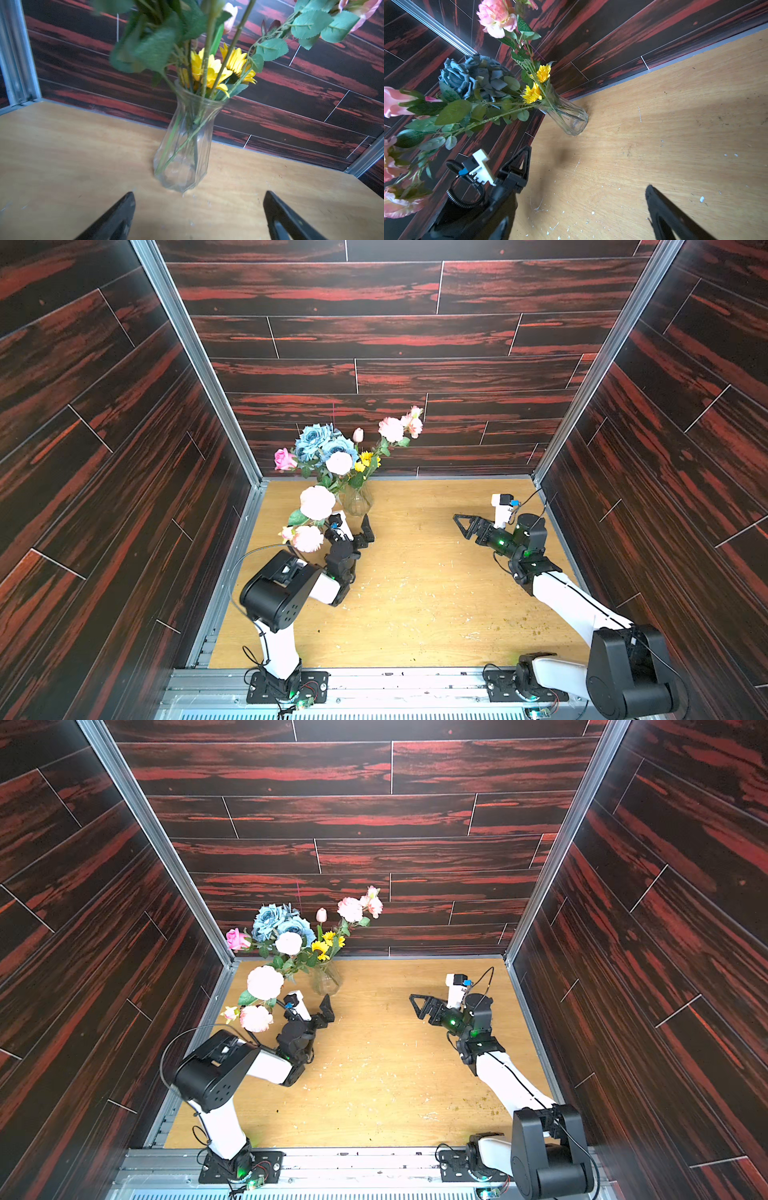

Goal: Pick out pink flowers from the vase
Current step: Pick up the flower from the vase.

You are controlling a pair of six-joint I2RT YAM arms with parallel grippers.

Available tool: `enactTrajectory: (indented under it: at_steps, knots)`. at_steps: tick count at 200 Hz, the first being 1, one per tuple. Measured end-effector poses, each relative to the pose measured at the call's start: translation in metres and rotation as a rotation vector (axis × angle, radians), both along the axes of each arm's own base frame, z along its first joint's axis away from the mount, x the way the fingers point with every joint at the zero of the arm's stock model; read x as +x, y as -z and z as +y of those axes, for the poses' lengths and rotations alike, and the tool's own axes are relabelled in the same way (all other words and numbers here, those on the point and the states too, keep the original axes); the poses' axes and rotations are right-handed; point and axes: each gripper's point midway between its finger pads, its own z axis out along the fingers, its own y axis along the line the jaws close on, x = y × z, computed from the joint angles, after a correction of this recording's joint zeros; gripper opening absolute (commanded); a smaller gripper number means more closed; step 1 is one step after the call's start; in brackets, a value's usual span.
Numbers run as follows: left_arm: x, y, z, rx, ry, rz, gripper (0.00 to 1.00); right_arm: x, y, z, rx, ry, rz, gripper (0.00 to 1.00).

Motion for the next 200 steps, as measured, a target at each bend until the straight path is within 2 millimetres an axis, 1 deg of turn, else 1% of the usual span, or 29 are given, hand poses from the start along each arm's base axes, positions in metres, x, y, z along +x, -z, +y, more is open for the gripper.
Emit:
enactTrajectory:
  at_steps: [23, 33, 52, 76, 100, 116, 144, 160, 188, 200]
  knots:
    - [0.015, 0.001, -0.006, 0.015, -0.01, -0.011, 0.93, -0.003, 0.002, -0.002, -0.013, 0.008, -0.001, 0.98]
    - [0.019, -0.001, -0.006, 0.022, -0.021, -0.018, 0.88, -0.004, 0.002, -0.003, -0.016, 0.01, -0.004, 0.98]
    - [0.023, -0.007, -0.005, 0.039, -0.038, -0.034, 0.8, -0.006, 0.0, -0.004, -0.016, 0.013, -0.009, 0.98]
    - [0.024, -0.011, -0.011, 0.083, -0.01, -0.049, 0.75, -0.006, 0.002, -0.004, -0.016, 0.013, -0.004, 0.98]
    - [0.017, -0.011, -0.024, 0.178, 0.084, -0.059, 0.75, -0.005, 0.005, -0.003, -0.014, 0.014, 0.007, 0.97]
    - [0.012, -0.016, -0.029, 0.265, 0.12, -0.081, 0.77, -0.004, 0.008, -0.003, -0.014, 0.015, 0.016, 0.97]
    - [0.013, -0.017, -0.025, 0.424, 0.079, -0.096, 0.78, -0.004, 0.009, -0.003, -0.008, 0.015, 0.026, 0.97]
    - [0.013, -0.018, -0.022, 0.478, 0.059, -0.099, 0.78, -0.003, 0.011, -0.002, -0.003, 0.014, 0.036, 0.97]
    - [0.015, -0.021, -0.018, 0.492, 0.035, -0.1, 0.78, -0.001, 0.022, -0.001, -0.001, 0.012, 0.068, 0.97]
    - [0.016, -0.022, -0.016, 0.478, 0.033, -0.102, 0.76, 0.0, 0.025, -0.001, -0.001, 0.013, 0.077, 0.97]
